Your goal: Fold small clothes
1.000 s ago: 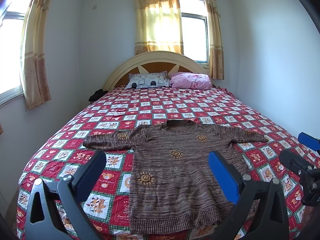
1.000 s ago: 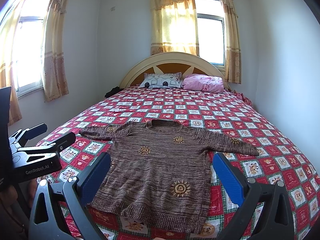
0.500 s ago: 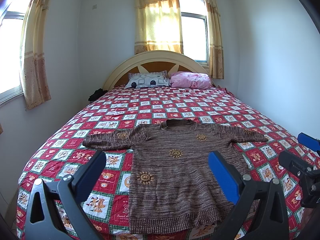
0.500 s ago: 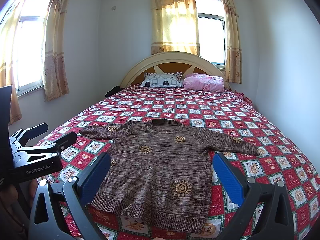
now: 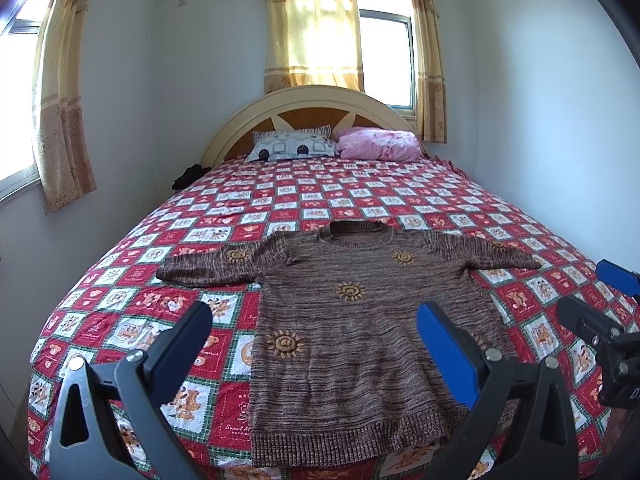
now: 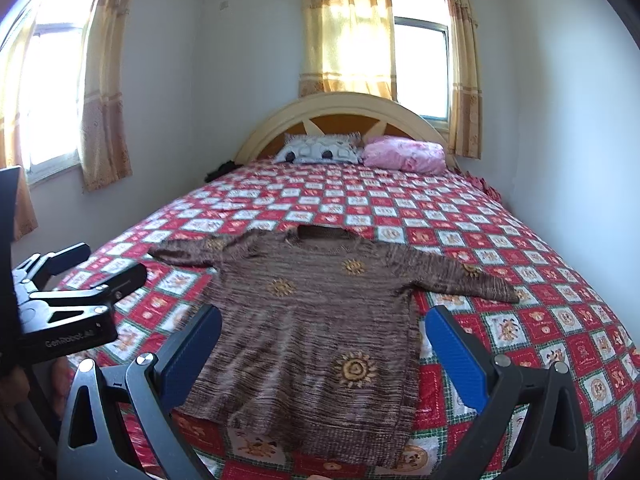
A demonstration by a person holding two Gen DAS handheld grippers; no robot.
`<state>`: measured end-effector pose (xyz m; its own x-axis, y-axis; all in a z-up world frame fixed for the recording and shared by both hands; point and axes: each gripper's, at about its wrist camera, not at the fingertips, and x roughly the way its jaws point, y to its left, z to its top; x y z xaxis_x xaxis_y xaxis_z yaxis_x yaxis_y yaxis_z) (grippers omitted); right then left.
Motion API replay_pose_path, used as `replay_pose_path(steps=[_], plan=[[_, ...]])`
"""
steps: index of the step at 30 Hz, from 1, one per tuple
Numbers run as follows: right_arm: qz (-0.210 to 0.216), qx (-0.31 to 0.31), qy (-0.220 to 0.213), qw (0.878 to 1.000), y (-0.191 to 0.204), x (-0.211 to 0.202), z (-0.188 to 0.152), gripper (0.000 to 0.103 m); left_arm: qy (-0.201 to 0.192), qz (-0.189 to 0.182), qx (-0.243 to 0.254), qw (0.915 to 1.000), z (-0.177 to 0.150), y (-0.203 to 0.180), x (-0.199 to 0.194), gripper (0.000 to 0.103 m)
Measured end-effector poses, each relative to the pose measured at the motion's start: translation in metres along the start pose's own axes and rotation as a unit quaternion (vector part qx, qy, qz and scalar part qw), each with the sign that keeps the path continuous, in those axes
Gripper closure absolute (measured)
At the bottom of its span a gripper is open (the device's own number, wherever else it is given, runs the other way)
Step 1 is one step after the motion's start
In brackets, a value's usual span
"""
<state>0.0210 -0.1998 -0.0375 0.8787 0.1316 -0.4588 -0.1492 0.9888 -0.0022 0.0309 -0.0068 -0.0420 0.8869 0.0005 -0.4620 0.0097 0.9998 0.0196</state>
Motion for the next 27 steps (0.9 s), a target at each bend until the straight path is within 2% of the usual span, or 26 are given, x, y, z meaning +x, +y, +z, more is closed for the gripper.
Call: replay_pose_path(steps=[4, 12, 27], plan=[[-0.005, 0.008, 0.024, 1.0, -0.014, 0.023, -0.006, 0.001, 0.023, 0.003, 0.018, 0.9996, -0.009, -0.006, 0.024, 0.0], [-0.042, -0.001, 0.073, 0.996, -0.044, 0.085, -0.015, 0.001, 0.076, 0.018, 0.058, 0.9953, -0.021, -0.011, 0.083, 0.0], [-0.099, 0.006, 0.152, 0.983, -0.121, 0.196, -0.019, 0.001, 0.123, 0.038, 0.084, 0.9881, -0.007, -0.003, 0.197, 0.0]])
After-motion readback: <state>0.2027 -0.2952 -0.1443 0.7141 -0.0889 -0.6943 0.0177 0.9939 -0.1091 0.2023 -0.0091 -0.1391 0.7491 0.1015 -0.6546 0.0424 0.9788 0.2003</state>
